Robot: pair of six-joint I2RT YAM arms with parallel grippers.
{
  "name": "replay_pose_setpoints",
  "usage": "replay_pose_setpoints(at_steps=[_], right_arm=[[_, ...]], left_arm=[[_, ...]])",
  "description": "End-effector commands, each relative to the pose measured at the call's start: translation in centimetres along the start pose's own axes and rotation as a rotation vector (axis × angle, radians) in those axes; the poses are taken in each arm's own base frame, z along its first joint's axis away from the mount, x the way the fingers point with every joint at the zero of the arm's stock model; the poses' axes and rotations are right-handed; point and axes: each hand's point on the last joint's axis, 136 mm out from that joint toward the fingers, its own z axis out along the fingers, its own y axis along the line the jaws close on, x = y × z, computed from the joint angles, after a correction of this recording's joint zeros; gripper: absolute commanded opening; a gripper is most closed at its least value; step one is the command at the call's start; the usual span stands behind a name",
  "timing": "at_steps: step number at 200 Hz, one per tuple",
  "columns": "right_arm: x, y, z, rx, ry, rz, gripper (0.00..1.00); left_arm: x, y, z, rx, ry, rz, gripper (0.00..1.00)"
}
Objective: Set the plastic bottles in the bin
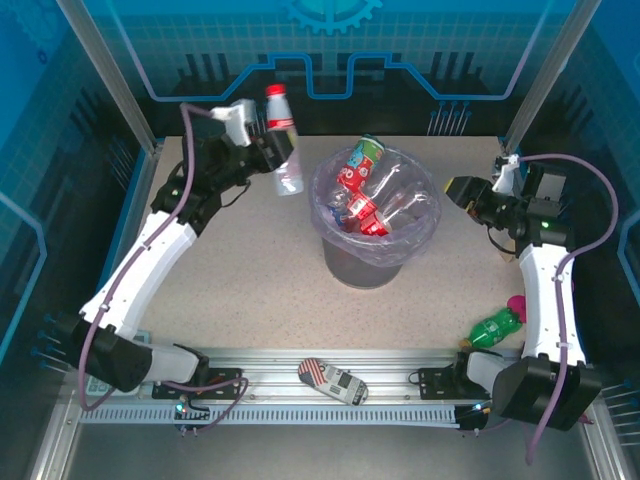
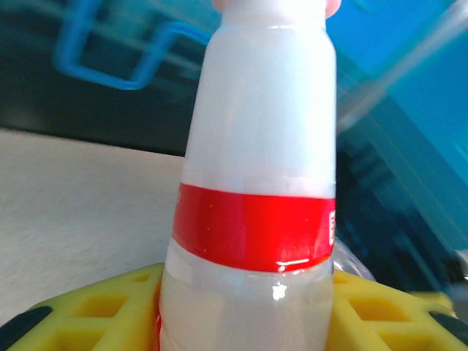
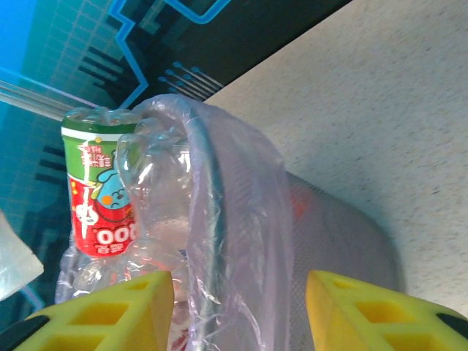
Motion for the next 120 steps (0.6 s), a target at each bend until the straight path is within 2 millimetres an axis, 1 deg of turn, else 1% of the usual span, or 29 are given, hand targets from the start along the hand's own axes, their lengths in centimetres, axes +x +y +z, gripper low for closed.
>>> replay_pose_setpoints(at_steps=[1, 12, 19, 34, 51, 60, 72, 78, 97, 120], right_arm=[[0.2, 1.3, 0.2, -0.093, 0.027, -0.002, 0.52], [0.5, 1.0, 0.3, -0.085, 0.043, 0.001, 0.52], [0.8, 0.8, 0.4, -0.080, 0.052, 0.003, 0.51], [1.2, 0.5, 0.4, -0.076, 0.056, 0.013, 0.50], [1.6, 0.3, 0.6, -0.082, 0.066, 0.027, 0.47], [1.7, 0.3, 0.7, -0.089, 0.068, 0.034, 0.46], [1.8, 0.5, 0.8, -0.108, 0.072, 0.037, 0.46], [1.8, 0.5, 0.8, -0.114, 0.074, 0.040, 0.46], [1.9, 0.7, 0.9, -0.132, 0.079, 0.044, 0.45], [1.9, 0.8, 1.1, -0.152, 0.083, 0.048, 0.44]], left_arm=[[1.7, -7.6, 0.0, 0.280, 0.140, 0.244, 0.47], [2.0, -9.4, 0.2, 0.367, 0.183, 0.250, 0.47], [2.2, -10.2, 0.3, 0.407, 0.210, 0.240, 0.46], [3.2, -10.9, 1.4, 0.442, 0.272, 0.250, 0.44], [5.2, -11.6, 2.5, 0.460, 0.337, 0.308, 0.43], [6.4, -11.7, 3.1, 0.461, 0.376, 0.334, 0.42], [7.4, -11.7, 3.9, 0.464, 0.409, 0.351, 0.42], [7.5, -11.9, 4.2, 0.469, 0.417, 0.356, 0.42], [8.9, -11.8, 5.5, 0.474, 0.461, 0.355, 0.40], [10.2, -12.2, 6.6, 0.491, 0.498, 0.356, 0.40]])
